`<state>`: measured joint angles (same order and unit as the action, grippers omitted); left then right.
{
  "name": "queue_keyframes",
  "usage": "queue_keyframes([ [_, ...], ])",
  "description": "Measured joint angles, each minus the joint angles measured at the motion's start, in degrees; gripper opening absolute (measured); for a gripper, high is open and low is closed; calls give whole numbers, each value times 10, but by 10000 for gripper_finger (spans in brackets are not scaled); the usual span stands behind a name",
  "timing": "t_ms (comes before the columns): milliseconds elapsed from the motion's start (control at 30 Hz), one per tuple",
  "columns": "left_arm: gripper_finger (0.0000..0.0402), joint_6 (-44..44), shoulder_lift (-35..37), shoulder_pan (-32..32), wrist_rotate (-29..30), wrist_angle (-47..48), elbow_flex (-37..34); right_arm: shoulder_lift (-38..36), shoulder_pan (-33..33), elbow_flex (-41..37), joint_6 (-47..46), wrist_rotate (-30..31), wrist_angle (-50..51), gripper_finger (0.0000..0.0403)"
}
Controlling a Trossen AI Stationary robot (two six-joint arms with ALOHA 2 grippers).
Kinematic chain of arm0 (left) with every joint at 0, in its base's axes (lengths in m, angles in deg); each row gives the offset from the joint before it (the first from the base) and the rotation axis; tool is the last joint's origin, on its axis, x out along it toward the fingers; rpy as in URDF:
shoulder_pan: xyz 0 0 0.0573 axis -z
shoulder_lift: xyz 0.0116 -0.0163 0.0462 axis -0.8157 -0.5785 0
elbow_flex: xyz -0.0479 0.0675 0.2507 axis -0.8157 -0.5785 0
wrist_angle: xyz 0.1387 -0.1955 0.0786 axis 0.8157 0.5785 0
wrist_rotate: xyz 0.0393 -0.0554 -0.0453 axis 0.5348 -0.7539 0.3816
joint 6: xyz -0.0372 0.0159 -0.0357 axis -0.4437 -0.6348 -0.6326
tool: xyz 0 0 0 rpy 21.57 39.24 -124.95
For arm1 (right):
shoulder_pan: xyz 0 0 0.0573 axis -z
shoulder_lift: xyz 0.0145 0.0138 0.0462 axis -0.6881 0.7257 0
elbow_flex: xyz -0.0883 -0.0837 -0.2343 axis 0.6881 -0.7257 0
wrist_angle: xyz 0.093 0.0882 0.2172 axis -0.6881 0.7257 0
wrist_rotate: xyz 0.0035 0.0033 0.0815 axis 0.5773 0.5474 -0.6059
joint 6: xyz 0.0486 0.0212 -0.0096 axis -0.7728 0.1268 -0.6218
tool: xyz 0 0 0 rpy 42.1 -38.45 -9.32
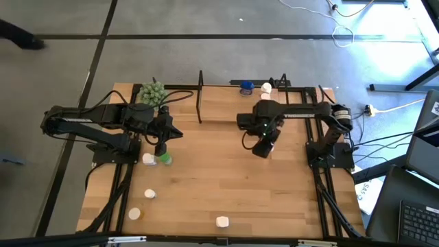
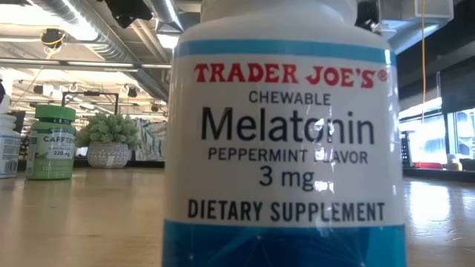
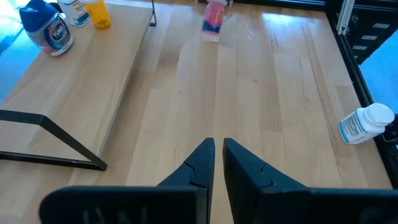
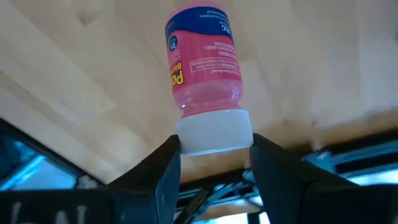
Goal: Pick and place medicine bottles onto shelf by color
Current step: Put the pink pill bottle on the shelf
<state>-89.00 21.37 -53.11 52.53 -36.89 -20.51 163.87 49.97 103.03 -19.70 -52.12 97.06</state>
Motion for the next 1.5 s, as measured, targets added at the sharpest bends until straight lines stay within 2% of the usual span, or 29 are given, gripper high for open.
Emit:
queue_keyframes([
  [133, 27, 0, 0, 0, 0, 0, 0, -58, 1, -42, -61, -41, -1, 175],
  [267, 27, 0, 0, 0, 0, 0, 0, -119, 1, -105, -137, -35, 2, 175],
  [433, 27, 0, 0, 0, 0, 0, 0, -142, -11, -184, -192, -102, 0, 175],
  [533, 27, 0, 0, 0, 0, 0, 0, -129, -21, -220, -197, -144, 0, 175],
  [800, 27, 0, 0, 0, 0, 0, 0, -72, -41, -266, -166, -166, -1, 177],
  [1167, 27, 1, 0, 0, 0, 0, 0, 11, -41, -262, -115, -135, -48, 180],
  [1333, 27, 1, 0, 0, 0, 0, 0, 31, -41, -262, -99, -105, -45, 181],
  [1500, 27, 1, 0, 0, 0, 0, 0, 42, -40, -261, -90, -104, -42, 181],
])
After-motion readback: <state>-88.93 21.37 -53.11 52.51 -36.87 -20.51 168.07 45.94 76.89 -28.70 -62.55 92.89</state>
